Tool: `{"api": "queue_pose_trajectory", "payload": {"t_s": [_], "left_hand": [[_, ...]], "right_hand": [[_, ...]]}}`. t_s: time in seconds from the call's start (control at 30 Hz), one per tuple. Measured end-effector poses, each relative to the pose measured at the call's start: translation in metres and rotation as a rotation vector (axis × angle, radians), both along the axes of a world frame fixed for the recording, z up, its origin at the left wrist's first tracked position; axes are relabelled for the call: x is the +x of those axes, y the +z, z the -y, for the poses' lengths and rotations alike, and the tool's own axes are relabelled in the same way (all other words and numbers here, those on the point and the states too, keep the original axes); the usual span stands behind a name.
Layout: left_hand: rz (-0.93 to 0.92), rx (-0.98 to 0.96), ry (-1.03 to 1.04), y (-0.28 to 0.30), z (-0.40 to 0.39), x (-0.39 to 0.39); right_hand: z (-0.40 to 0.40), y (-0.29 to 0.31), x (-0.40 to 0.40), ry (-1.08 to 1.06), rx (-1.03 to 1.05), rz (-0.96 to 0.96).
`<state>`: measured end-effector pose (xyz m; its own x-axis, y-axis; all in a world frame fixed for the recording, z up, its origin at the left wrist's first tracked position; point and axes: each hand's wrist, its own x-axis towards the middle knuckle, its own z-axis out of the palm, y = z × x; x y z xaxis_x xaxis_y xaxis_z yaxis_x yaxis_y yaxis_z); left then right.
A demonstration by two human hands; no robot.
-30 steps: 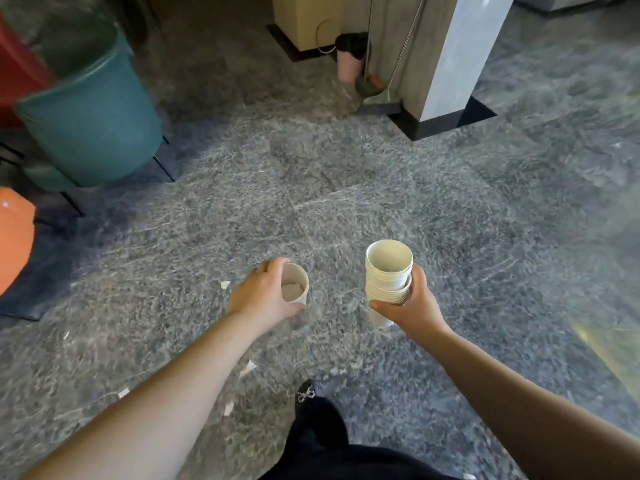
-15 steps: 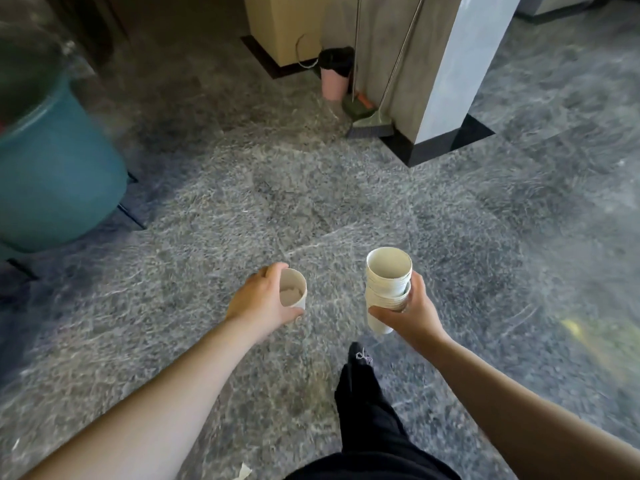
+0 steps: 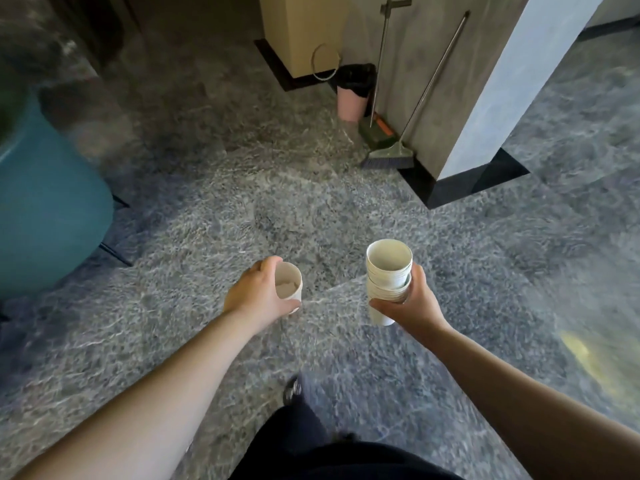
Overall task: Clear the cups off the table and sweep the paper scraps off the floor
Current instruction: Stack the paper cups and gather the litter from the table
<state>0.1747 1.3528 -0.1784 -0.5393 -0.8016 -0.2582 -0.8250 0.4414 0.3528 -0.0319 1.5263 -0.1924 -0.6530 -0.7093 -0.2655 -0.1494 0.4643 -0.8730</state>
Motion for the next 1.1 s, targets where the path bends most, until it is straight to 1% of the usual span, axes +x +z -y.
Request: {"api": "queue_pose_trajectory", "payload": {"t_s": [0.2, 0.37, 0.57, 0.73, 0.87, 1.1], "left_hand": [[0.015, -0.021, -0.037, -0.012, 0.139, -0.062], [0.018, -0.028, -0.096, -0.008, 0.252, -0.112], [0.005, -0.045, -0.143, -0.011, 0.362, -0.171], [0.003, -0.030, -0.159, -0.021, 0.452, -0.234], [0.009, -0.050, -0.161, -0.027, 0.532, -0.298], [-0.025, -0.064, -0.149, -0.016, 0.656, -0.392]], "right_hand": [[0.137, -0.009, -0.055, -0.023, -0.022, -0.010], [0.246, -0.005, -0.100, -0.060, -0.017, -0.006], [0.346, -0.006, -0.153, -0.117, -0.016, 0.017], [0.434, -0.014, -0.215, -0.129, -0.004, 0.002], [0.515, -0.019, -0.281, -0.118, -0.016, 0.008], [0.642, -0.006, -0.374, -0.098, -0.019, 0.037]]}}
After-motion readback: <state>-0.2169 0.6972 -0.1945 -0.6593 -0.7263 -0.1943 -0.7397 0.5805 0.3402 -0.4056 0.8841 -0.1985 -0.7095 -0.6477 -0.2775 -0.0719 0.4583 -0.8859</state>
